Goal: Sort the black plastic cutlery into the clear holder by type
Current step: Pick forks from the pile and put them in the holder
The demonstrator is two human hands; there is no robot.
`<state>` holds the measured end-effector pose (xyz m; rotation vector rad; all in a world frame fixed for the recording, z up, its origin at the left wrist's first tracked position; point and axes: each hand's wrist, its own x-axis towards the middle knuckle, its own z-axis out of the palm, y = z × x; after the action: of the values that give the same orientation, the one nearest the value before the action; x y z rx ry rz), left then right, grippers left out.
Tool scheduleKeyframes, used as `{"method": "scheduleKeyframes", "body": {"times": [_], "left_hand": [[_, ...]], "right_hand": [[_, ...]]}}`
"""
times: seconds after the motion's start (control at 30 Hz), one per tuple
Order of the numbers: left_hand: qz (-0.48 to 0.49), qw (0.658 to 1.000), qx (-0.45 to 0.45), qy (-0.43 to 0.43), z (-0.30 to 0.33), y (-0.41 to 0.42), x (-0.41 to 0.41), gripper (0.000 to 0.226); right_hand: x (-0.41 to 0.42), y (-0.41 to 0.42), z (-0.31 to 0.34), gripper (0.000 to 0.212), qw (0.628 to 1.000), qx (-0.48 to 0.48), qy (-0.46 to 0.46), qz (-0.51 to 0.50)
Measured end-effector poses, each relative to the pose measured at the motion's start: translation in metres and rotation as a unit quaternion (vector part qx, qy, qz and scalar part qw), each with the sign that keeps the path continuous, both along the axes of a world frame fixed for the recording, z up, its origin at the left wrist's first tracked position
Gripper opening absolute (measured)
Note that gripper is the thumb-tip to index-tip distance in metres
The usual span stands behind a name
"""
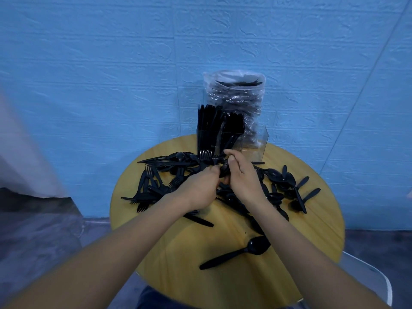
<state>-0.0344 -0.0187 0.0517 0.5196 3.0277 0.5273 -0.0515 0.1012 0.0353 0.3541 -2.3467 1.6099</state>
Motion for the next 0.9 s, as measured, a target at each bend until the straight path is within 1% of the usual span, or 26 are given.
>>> {"method": "scheduleKeyframes", "body": {"times": [0.07,0.17,0.27,0.3,0.33,0.37,0.4,0.43,0.47,0.5,0.53,0.57,0.6,0.67,0.73,0.8,0.9], "left_hand": [[0.016,0.999,-0.008,0.031,-0.004,0.003,0.004,0.058],[0.033,0.996,-0.012,0.077,-0.01,0.004,0.01,0.063],[0.03,0.996,-0.002,0.088,-0.012,0.003,0.013,0.065],[0.027,0.996,0.012,0.081,-0.011,0.002,0.014,0.061],[0.025,0.997,0.047,0.055,-0.009,-0.001,0.014,0.055],[0.028,0.993,0.112,0.006,-0.006,-0.004,0.015,0.046],[0.036,0.976,0.202,-0.072,-0.001,-0.007,0.016,0.038],[0.043,0.938,0.301,-0.163,0.002,-0.011,0.018,0.03],[0.045,0.888,0.387,-0.243,0.004,-0.014,0.02,0.028],[0.043,0.847,0.444,-0.29,0.005,-0.017,0.023,0.03],[0.044,0.822,0.478,-0.308,0.004,-0.019,0.025,0.034],[0.052,0.809,0.497,-0.311,0.004,-0.02,0.026,0.037],[0.064,0.805,0.505,-0.305,0.003,-0.021,0.027,0.04],[0.08,0.816,0.5,-0.28,0.0,-0.022,0.029,0.037],[0.079,0.83,0.488,-0.259,-0.003,-0.023,0.033,0.03],[0.083,0.833,0.491,-0.239,-0.009,-0.027,0.037,0.026],[0.104,0.837,0.498,-0.202,-0.017,-0.037,0.043,0.029]], "right_hand": [[0.004,-0.005,0.001,0.034,1.0,0.02,0.01,-0.001],[0.008,-0.01,0.002,0.027,0.999,0.027,0.024,0.017],[0.005,-0.008,0.003,0.025,0.998,0.051,0.016,-0.012],[0.003,-0.006,0.003,0.024,0.998,0.056,0.014,-0.023],[0.002,-0.005,0.004,0.024,0.997,0.062,0.018,-0.033],[0.001,-0.003,0.005,0.024,0.997,0.067,0.025,-0.041],[0.001,-0.003,0.006,0.023,0.996,0.065,0.032,-0.043],[0.001,-0.002,0.007,0.023,0.997,0.054,0.036,-0.041],[0.001,-0.003,0.007,0.024,0.998,0.04,0.038,-0.033],[0.001,-0.004,0.006,0.024,0.999,0.024,0.036,-0.025],[0.002,-0.005,0.006,0.024,0.999,0.011,0.029,-0.02],[0.004,-0.007,0.006,0.024,1.0,0.002,0.018,-0.014],[0.005,-0.009,0.006,0.022,1.0,0.0,0.006,-0.005],[0.007,-0.014,0.005,0.021,1.0,0.009,-0.015,0.02],[0.007,-0.019,0.003,0.026,0.999,0.037,-0.019,0.035],[0.008,-0.025,0.003,0.03,0.997,0.055,-0.017,0.053],[0.009,-0.034,0.006,0.034,0.993,0.072,-0.03,0.093]]}}
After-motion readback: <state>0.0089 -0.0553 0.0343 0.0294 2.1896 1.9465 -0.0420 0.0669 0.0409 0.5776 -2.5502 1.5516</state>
